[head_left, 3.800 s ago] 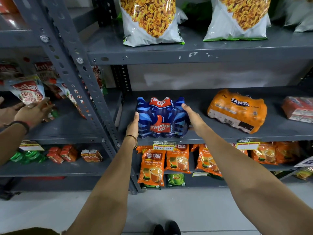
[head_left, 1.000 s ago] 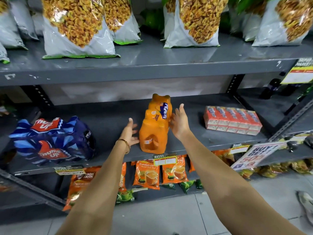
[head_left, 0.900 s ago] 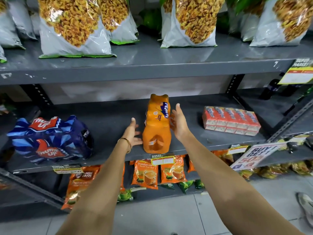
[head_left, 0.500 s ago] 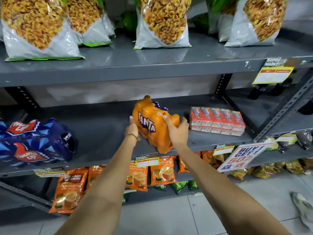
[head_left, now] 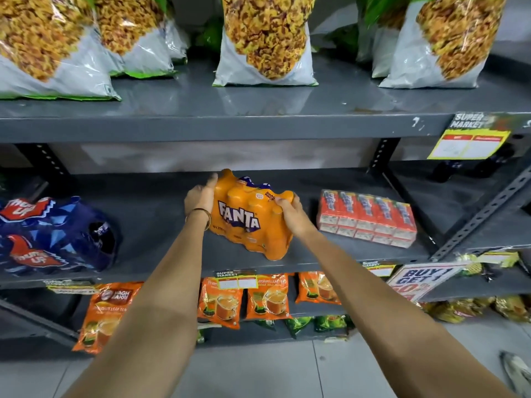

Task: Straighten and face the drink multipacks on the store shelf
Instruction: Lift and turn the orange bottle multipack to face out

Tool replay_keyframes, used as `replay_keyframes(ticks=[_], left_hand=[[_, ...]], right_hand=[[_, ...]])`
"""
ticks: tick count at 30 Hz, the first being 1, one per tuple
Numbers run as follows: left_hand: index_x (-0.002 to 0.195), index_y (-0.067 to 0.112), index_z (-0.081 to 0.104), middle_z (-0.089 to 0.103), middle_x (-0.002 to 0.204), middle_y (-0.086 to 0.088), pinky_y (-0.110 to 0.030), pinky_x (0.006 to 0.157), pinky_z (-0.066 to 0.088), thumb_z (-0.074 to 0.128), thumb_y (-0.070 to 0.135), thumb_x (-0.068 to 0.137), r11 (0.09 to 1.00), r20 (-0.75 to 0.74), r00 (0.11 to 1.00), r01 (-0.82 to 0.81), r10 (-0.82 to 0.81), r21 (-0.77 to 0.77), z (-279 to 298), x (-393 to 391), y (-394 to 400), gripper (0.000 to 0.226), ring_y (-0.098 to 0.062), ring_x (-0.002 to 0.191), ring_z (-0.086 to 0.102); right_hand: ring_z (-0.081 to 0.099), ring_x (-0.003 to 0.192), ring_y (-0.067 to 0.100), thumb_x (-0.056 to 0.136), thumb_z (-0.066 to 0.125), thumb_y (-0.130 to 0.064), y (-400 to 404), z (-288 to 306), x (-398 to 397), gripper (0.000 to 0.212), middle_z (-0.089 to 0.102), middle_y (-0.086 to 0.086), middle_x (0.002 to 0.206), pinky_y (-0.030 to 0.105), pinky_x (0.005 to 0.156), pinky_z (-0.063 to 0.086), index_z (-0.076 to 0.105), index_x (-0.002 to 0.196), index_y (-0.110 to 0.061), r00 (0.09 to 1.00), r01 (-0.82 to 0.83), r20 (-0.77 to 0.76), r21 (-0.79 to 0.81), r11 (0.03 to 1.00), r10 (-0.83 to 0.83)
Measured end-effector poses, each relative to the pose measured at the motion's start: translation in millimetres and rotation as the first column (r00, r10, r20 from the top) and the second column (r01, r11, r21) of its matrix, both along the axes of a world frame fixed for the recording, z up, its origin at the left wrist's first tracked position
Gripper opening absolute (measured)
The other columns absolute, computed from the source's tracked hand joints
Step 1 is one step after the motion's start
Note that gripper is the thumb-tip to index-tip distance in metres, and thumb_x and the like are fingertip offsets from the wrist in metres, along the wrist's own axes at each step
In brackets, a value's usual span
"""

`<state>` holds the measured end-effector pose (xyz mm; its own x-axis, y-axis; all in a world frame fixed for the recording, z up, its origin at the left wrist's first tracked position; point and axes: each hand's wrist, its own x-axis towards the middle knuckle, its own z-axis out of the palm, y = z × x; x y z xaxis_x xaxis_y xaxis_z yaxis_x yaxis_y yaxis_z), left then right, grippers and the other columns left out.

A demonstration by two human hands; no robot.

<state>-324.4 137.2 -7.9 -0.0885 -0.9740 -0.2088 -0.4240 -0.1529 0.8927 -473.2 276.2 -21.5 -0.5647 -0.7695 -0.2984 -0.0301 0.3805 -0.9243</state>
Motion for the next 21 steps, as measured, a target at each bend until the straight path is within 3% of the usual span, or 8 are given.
replay_keyframes(ticks=[5,8,11,13,15,18,21], left_hand=[[0.109,0.008,0.065,0.067,0.112,-0.013,-0.032,0.078,0.044,0.056,0.055,0.082,0.997,0.009,0.999,-0.038,0.039,-0.063,-6.2,23.8,-0.9,0.054,-0.031,0.103,0.062],[0.116,0.009,0.063,0.061,0.121,-0.014,-0.031,0.078,0.042,0.059,0.044,0.084,0.989,-0.019,0.999,-0.032,0.030,-0.141,-5.5,33.8,-0.2,0.048,-0.029,0.106,0.060],[0.136,0.016,0.047,0.050,0.134,-0.008,-0.032,0.079,0.043,0.054,0.046,0.088,0.998,-0.146,0.987,0.061,-0.060,-0.001,-7.7,43.3,0.5,0.057,-0.023,0.106,0.055],[0.136,0.019,0.045,0.057,0.129,-0.008,-0.033,0.077,0.048,0.048,0.057,0.087,0.983,-0.226,0.967,0.146,-0.117,0.116,-10.6,49.1,3.7,0.063,-0.023,0.099,0.060],[0.128,0.024,0.051,0.065,0.117,-0.009,-0.038,0.074,0.054,0.039,0.066,0.087,0.945,-0.356,0.925,0.229,-0.136,0.234,-11.0,50.5,12.3,0.060,-0.025,0.092,0.064],[0.105,0.030,0.061,0.070,0.100,-0.006,-0.047,0.076,0.056,0.030,0.070,0.086,0.911,-0.447,0.886,0.278,-0.122,0.303,-13.3,49.5,19.8,0.054,-0.027,0.091,0.067],[0.118,0.027,0.059,0.070,0.110,-0.009,-0.056,0.090,0.053,0.039,0.081,0.073,0.909,-0.415,0.905,0.248,-0.093,0.336,-14.8,52.7,18.8,0.073,-0.032,0.100,0.067]], right_hand=[[0.044,0.134,0.034,0.097,0.042,-0.042,-15.5,11.7,-7.3,0.070,0.036,0.011,0.153,0.047,0.110,0.037,0.006,0.154,-0.027,0.996,-0.074,0.061,0.026,0.997,0.072],[0.041,0.136,0.034,0.096,0.042,-0.041,-28.5,17.9,0.0,0.070,0.035,0.011,0.154,0.050,0.112,0.035,0.005,0.154,-0.026,0.997,-0.065,0.031,0.021,0.998,0.064],[0.043,0.135,0.033,0.092,0.042,-0.056,-31.4,17.4,11.2,0.075,0.035,0.010,0.155,0.053,0.111,0.036,0.012,0.154,-0.025,0.997,0.060,0.058,-0.046,0.997,-0.058],[0.049,0.131,0.032,0.081,0.041,-0.074,-20.5,7.5,19.5,0.087,0.041,0.007,0.152,0.054,0.106,0.042,0.019,0.153,-0.029,0.976,0.164,0.156,-0.076,0.983,-0.151],[0.056,0.123,0.029,0.070,0.037,-0.086,-7.2,-7.4,26.3,0.095,0.049,0.006,0.146,0.051,0.099,0.048,0.029,0.148,-0.032,0.956,0.168,0.253,-0.062,0.984,-0.147],[0.061,0.116,0.027,0.084,0.032,-0.076,0.0,-16.5,31.6,0.075,0.057,0.006,0.138,0.048,0.094,0.051,0.038,0.143,-0.031,0.934,0.119,0.347,-0.069,0.990,-0.088],[0.060,0.118,0.028,0.088,0.032,-0.070,2.4,-14.0,30.2,0.069,0.057,0.006,0.137,0.051,0.101,0.048,0.040,0.142,-0.029,0.936,0.089,0.348,-0.080,0.993,-0.056]])
